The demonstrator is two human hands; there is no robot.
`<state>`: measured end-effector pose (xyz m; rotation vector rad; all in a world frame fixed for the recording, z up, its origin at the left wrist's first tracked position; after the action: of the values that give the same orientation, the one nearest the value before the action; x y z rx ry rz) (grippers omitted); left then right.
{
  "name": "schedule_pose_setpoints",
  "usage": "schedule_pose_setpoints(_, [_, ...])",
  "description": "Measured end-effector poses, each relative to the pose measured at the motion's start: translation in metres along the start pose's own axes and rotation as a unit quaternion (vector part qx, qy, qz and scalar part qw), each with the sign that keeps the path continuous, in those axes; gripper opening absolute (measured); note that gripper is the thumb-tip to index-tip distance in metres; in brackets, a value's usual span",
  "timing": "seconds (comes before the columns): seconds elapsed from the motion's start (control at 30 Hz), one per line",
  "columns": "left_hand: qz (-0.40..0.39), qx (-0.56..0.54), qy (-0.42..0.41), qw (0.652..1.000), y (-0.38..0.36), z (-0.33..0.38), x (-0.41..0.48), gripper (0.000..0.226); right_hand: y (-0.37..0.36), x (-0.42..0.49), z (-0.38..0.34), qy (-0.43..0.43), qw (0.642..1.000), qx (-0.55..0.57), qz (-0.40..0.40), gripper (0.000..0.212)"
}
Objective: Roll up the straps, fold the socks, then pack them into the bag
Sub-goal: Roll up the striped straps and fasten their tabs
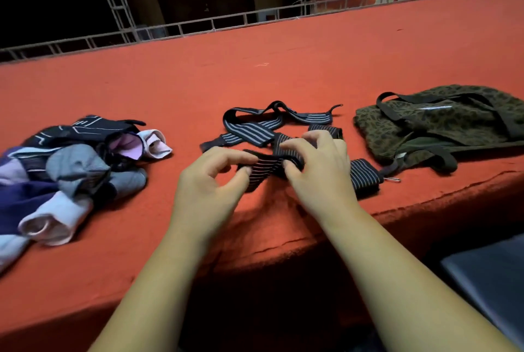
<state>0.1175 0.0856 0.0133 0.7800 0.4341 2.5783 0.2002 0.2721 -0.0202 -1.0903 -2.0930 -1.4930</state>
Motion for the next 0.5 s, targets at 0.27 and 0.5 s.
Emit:
schedule_pose_setpoints(0.27, [-0.035, -0.063, 0.148, 0.986, 0.073, -0.068, -0.026, 0.030, -0.057, -0.009, -0.051, 0.013, 0.989, 0.017, -0.145, 0.038])
schedule_pose_setpoints(0.5, [-0.162, -0.032, 0.175, 0.971, 0.109, -0.096, -0.045, 0.034, -0.087, -0.015, -0.060, -0.003, 0.977, 0.002, -0.212, 0.044])
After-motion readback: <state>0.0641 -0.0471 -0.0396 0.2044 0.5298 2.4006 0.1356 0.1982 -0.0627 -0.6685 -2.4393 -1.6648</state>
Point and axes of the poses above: each hand's wrist, its own x-axis towards the middle knuckle, its own y-axis out of the back of the hand, z = x × y, the point moved 6 cm from there along x, towards the middle knuckle, and after that the axes turned 13 degrees about y, right-handed, at the moved point
